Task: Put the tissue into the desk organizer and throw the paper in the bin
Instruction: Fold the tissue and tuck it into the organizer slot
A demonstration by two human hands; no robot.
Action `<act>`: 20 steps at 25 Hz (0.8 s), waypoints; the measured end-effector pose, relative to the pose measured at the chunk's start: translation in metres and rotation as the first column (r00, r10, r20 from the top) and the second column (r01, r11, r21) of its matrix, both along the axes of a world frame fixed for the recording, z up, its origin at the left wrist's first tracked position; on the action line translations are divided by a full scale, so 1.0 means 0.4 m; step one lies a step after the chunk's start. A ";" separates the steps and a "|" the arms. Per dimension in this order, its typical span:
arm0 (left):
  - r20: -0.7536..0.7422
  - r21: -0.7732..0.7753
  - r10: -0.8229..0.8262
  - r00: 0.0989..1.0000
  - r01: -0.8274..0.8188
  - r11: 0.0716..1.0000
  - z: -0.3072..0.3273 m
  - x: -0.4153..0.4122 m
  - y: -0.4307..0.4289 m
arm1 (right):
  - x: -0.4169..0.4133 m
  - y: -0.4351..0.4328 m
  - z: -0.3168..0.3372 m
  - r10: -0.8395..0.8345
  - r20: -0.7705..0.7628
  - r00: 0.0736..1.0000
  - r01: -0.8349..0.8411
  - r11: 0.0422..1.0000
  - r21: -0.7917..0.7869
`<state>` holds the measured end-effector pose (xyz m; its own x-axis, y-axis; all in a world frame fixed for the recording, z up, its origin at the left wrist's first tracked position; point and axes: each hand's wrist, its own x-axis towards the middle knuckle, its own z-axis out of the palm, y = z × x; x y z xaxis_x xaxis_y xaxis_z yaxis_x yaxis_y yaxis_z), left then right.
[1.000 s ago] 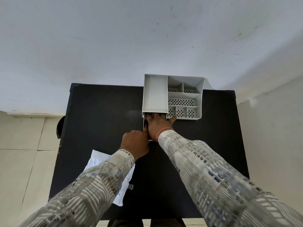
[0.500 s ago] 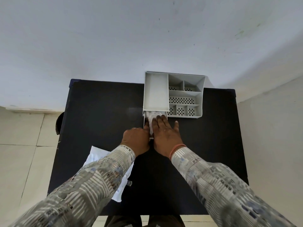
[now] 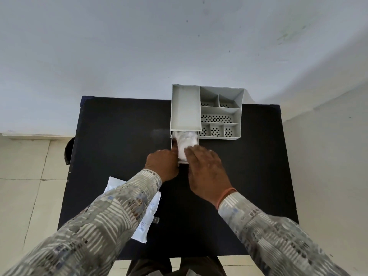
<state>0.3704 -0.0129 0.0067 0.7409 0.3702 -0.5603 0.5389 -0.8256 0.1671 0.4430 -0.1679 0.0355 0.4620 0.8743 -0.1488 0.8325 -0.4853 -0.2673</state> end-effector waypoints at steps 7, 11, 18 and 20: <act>0.086 0.176 -0.019 0.996 0.003 0.984 0.009 -0.001 -0.023 | 0.026 0.048 -0.068 0.097 0.000 0.995 -0.093 0.953 -0.289; 0.207 0.336 -0.159 0.965 0.082 0.938 -0.018 -0.054 -0.036 | 0.031 0.072 -0.054 0.072 -0.020 0.997 -0.075 0.950 -0.302; 0.116 0.294 -0.161 0.980 0.121 0.948 0.002 -0.033 -0.002 | 0.060 0.077 -0.046 0.099 0.064 0.993 -0.081 0.968 -0.239; 0.092 0.288 -0.164 0.982 0.132 0.949 0.008 -0.017 0.006 | 0.070 0.092 -0.064 0.123 0.087 0.989 -0.090 0.944 -0.317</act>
<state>0.3636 -0.0106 0.0101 0.8517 0.3813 -0.3596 0.3982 -0.9169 -0.0291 0.4712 -0.1311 0.0100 0.3963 0.8370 -0.3772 0.8988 -0.4375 -0.0264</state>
